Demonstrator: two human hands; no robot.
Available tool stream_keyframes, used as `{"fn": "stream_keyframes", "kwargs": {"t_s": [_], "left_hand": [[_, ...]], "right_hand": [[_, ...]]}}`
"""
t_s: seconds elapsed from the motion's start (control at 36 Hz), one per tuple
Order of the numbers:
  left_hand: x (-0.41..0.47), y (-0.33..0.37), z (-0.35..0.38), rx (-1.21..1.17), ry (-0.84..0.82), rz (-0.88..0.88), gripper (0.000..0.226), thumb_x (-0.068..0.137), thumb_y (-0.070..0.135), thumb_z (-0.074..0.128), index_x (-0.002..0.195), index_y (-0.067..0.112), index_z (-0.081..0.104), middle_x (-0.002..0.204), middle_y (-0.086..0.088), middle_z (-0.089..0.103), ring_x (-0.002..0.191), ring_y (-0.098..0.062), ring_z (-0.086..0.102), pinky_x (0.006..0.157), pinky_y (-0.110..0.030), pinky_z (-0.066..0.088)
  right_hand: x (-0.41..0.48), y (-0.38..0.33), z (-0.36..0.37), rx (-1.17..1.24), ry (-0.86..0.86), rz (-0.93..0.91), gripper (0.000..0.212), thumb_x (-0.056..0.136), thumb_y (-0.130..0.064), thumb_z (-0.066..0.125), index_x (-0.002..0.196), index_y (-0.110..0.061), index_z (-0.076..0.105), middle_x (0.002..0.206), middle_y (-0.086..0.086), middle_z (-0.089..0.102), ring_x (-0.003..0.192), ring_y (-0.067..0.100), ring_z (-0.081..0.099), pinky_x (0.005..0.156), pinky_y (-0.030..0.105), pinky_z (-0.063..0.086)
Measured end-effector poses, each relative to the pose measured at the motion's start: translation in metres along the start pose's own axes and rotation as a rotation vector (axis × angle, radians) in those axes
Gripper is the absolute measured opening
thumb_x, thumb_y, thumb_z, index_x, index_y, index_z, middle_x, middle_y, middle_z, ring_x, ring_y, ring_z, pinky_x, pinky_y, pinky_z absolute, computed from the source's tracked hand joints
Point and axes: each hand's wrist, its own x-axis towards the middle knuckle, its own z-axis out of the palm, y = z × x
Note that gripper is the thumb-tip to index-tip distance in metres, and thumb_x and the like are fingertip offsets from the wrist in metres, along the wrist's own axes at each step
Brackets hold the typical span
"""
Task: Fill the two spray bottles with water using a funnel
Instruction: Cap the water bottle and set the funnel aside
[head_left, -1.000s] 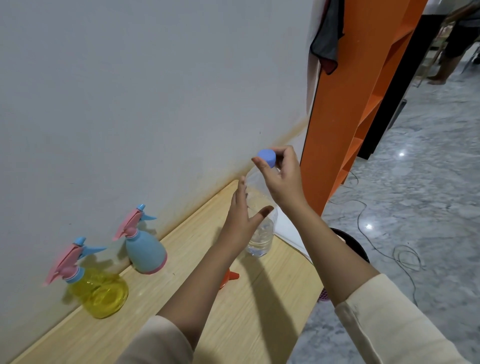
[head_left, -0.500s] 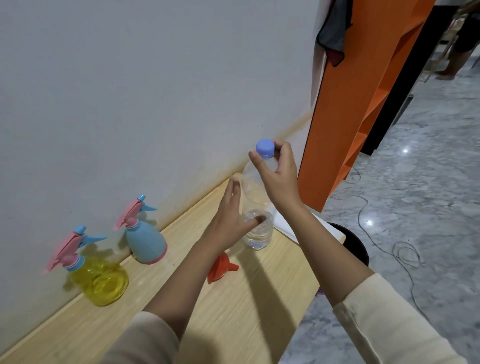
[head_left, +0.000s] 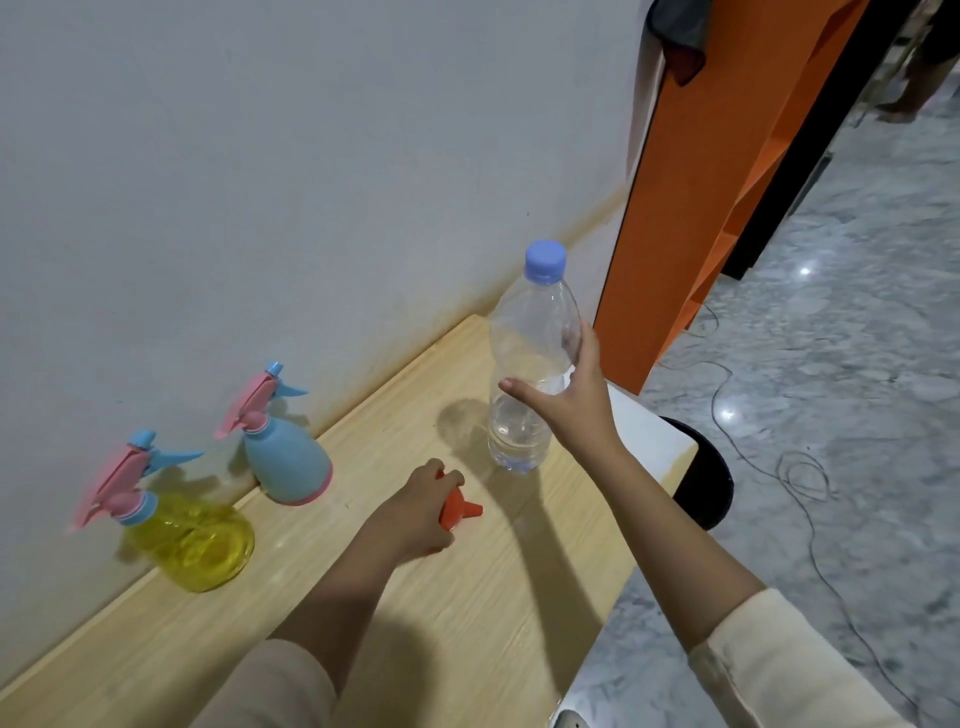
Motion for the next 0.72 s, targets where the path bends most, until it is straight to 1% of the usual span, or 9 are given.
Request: {"fn": "stream_keyframes", "kwargs": {"t_s": [0.08,0.14,0.25,0.39,0.47,0.56,0.61,0.67,0.72], "left_hand": [[0.004,0.0,0.003,-0.037,0.09,0.013,0.062,0.07,0.017,0.071,0.127,0.017,0.045,0.117,0.001,0.034,0.108,-0.018,0.039,0.084,-0.033,0.048],[0.006,-0.001,0.003,-0.096,0.161,-0.015,0.057,0.068,0.018,0.073,0.12,0.017,0.047,0.112,0.003,0.035,0.102,-0.017,0.039,0.082,-0.036,0.049],[0.008,-0.004,0.002,-0.281,0.308,-0.129,0.051,0.066,0.026,0.076,0.108,0.021,0.047,0.108,0.004,0.04,0.098,-0.019,0.05,0.081,-0.037,0.052],[0.025,-0.013,-0.015,-0.507,0.497,-0.236,0.05,0.069,0.026,0.08,0.105,0.02,0.046,0.104,0.001,0.043,0.079,-0.011,0.056,0.057,-0.026,0.056],[0.038,-0.02,-0.024,-0.702,0.65,-0.293,0.052,0.069,0.025,0.082,0.108,0.024,0.047,0.109,-0.002,0.043,0.09,-0.022,0.061,0.06,-0.037,0.06],[0.052,-0.026,-0.029,-0.761,0.718,-0.346,0.064,0.07,0.025,0.083,0.124,0.023,0.048,0.117,-0.001,0.039,0.103,-0.025,0.054,0.065,-0.036,0.061],[0.065,-0.03,-0.031,-0.795,0.754,-0.385,0.067,0.071,0.022,0.083,0.128,0.017,0.049,0.119,-0.003,0.038,0.105,-0.024,0.052,0.065,-0.027,0.06],[0.073,-0.031,-0.034,-0.799,0.794,-0.428,0.065,0.071,0.019,0.083,0.128,0.013,0.052,0.119,-0.006,0.041,0.104,-0.019,0.05,0.065,-0.008,0.05],[0.082,-0.031,-0.035,-0.778,0.844,-0.47,0.063,0.071,0.021,0.083,0.127,0.013,0.054,0.118,-0.006,0.044,0.103,-0.014,0.048,0.078,-0.007,0.04]], "right_hand": [[0.001,0.006,0.006,-0.027,0.011,0.043,0.082,0.066,-0.035,0.084,0.133,-0.017,0.04,0.13,-0.004,0.051,0.123,0.017,0.047,0.092,0.025,0.039],[0.002,0.009,0.01,-0.047,0.046,0.04,0.072,0.064,-0.038,0.084,0.123,-0.019,0.05,0.123,-0.004,0.057,0.117,0.017,0.051,0.09,0.026,0.041],[0.007,0.01,0.012,-0.057,0.108,0.027,0.066,0.053,-0.043,0.088,0.108,-0.023,0.059,0.107,-0.012,0.063,0.107,0.011,0.057,0.086,0.028,0.049],[0.033,-0.001,0.024,-0.159,0.03,-0.012,0.069,0.048,-0.053,0.086,0.108,-0.027,0.063,0.111,-0.014,0.065,0.108,0.007,0.059,0.092,0.033,0.05],[0.056,-0.009,0.034,-0.182,-0.027,-0.046,0.067,0.049,-0.056,0.084,0.105,-0.024,0.065,0.107,-0.013,0.067,0.106,0.007,0.06,0.089,0.032,0.051],[0.078,-0.015,0.045,-0.182,-0.069,-0.088,0.065,0.047,-0.061,0.082,0.099,-0.025,0.067,0.098,-0.015,0.067,0.098,0.005,0.061,0.085,0.031,0.053],[0.09,-0.018,0.055,-0.154,-0.098,-0.101,0.063,0.047,-0.06,0.082,0.098,-0.026,0.067,0.097,-0.016,0.067,0.095,0.004,0.061,0.085,0.031,0.054],[0.099,-0.019,0.065,-0.103,-0.115,-0.109,0.066,0.046,-0.06,0.082,0.101,-0.027,0.067,0.1,-0.015,0.067,0.097,0.006,0.062,0.087,0.033,0.054],[0.108,-0.019,0.076,-0.085,-0.138,-0.128,0.069,0.047,-0.058,0.083,0.106,-0.026,0.066,0.104,-0.014,0.068,0.1,0.008,0.062,0.088,0.033,0.053]]}}
